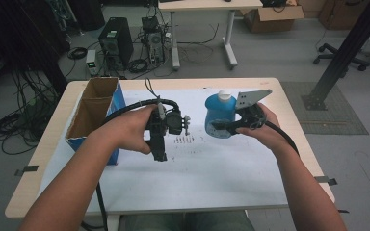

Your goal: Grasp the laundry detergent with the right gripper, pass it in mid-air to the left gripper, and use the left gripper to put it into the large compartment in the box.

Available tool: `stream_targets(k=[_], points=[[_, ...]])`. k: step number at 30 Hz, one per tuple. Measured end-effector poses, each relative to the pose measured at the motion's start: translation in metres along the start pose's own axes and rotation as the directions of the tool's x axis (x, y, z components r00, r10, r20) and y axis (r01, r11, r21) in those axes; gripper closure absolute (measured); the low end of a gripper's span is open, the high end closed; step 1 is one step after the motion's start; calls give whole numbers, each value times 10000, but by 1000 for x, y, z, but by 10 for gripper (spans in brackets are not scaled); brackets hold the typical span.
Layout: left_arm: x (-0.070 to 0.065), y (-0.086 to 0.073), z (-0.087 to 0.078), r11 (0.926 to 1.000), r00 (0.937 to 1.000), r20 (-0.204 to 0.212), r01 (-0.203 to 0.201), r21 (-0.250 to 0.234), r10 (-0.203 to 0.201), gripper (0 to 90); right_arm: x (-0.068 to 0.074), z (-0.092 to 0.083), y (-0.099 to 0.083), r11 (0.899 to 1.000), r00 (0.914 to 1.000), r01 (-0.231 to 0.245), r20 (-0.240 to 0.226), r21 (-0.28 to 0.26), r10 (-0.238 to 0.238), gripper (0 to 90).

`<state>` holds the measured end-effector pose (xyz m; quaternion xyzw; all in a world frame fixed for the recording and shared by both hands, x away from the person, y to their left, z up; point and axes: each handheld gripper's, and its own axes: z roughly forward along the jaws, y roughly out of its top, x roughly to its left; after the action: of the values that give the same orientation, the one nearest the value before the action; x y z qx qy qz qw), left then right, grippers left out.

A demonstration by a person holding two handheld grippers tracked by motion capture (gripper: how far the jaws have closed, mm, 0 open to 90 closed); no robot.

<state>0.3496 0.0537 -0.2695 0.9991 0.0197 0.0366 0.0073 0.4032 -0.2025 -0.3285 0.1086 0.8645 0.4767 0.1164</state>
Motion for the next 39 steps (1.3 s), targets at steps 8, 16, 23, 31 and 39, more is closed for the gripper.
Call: stream_targets(k=[8, 16, 23, 31, 39], points=[[1, 4, -9, 10000, 10000, -63, -68, -65, 67, 2, 22, 15, 3, 9979, 9944, 572, -905, 314, -542, 435], [3, 7, -18, 9994, 10000, -3, -57, -354, 57, 2, 39, 26, 1, 9979, 9865, 651, -1511, 76, -632, 435], [3, 13, -25, 9992, 9999, -49, -157, -370, 155, 2, 48, 36, -3, 9982, 9816, 579, -1812, -175, -602, 435], [3, 19, -27, 9990, 9998, -31, -209, -392, 208, 2, 56, 48, -9, 9979, 9776, 370, -2052, -536, -472, 434], [2, 24, -29, 9990, 9996, -19, -281, -351, 280, 2, 65, 61, -11, 9970, 9747, 418, -2168, -645, -549, 434]])
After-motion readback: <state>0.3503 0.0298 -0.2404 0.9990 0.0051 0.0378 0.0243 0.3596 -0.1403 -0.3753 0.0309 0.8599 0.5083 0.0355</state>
